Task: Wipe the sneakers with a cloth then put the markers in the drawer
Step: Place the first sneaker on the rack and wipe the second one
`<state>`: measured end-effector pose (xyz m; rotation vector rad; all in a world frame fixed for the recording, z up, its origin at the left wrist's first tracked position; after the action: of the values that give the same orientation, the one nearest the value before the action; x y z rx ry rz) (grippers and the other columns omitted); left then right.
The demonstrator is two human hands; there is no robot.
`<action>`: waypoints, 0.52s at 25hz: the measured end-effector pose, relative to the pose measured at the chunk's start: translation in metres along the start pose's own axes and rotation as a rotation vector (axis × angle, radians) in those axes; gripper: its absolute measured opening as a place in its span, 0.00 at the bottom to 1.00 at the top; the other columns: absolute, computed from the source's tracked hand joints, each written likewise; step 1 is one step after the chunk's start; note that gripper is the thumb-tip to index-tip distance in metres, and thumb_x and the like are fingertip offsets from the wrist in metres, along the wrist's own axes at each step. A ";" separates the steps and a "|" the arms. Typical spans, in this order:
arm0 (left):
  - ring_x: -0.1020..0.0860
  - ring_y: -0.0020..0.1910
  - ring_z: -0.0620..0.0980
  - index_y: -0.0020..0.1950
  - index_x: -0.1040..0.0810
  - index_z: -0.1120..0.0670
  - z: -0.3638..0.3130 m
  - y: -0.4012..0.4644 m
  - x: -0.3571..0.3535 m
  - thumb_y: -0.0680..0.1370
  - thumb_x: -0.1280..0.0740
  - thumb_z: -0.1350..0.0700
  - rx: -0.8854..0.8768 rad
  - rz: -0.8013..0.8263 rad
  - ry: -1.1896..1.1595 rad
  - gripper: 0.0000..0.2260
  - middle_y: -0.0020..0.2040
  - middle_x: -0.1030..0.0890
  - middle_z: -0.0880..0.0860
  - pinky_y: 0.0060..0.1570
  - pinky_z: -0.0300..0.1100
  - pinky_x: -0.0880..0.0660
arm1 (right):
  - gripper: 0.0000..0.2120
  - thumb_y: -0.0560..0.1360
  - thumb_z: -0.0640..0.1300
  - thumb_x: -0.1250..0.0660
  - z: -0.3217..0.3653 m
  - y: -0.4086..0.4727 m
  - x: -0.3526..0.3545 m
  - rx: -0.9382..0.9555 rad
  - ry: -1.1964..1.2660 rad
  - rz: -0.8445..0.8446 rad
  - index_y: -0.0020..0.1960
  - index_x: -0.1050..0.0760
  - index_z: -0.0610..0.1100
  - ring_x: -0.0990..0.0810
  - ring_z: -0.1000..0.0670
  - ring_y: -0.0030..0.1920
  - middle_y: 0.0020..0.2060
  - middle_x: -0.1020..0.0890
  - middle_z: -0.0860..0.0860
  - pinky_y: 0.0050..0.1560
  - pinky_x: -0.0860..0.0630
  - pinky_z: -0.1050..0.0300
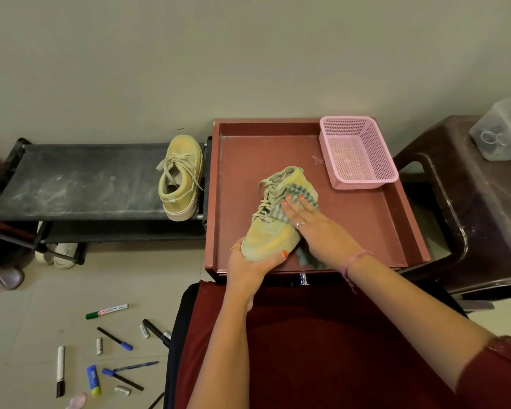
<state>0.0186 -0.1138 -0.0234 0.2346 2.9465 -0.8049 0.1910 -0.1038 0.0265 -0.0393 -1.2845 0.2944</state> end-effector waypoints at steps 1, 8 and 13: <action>0.19 0.51 0.47 0.62 0.26 0.51 0.000 0.000 0.000 0.59 0.18 0.52 -0.001 -0.001 0.001 0.34 0.55 0.17 0.50 0.42 0.38 0.24 | 0.41 0.73 0.25 0.43 -0.005 0.011 0.004 -0.039 -0.028 -0.034 0.78 0.58 0.47 0.60 0.50 0.76 0.76 0.61 0.53 0.74 0.45 0.53; 0.22 0.37 0.41 0.55 0.22 0.51 -0.005 -0.003 -0.001 0.67 0.21 0.60 0.022 0.022 -0.085 0.19 0.44 0.17 0.47 0.36 0.38 0.27 | 0.30 0.77 0.29 0.46 0.015 0.037 0.004 -0.186 0.072 -0.139 0.77 0.47 0.43 0.57 0.44 0.77 0.77 0.54 0.46 0.74 0.57 0.56; 0.27 0.31 0.42 0.49 0.18 0.54 -0.006 -0.002 -0.002 0.70 0.24 0.59 0.052 0.016 -0.181 0.09 0.34 0.20 0.47 0.33 0.38 0.29 | 0.38 0.74 0.27 0.46 0.062 -0.020 -0.006 -0.146 0.128 -0.112 0.77 0.60 0.43 0.60 0.47 0.77 0.77 0.60 0.50 0.74 0.53 0.57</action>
<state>0.0202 -0.1124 -0.0171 0.1782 2.7543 -0.8528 0.1349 -0.1328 0.0422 -0.1081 -1.1742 0.1001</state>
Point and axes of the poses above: each hand's wrist, its own y-axis towards the middle knuckle, its own x-axis out of the back of the hand, z = x × y, the point moved 3 cm from there along y, towards the middle knuckle
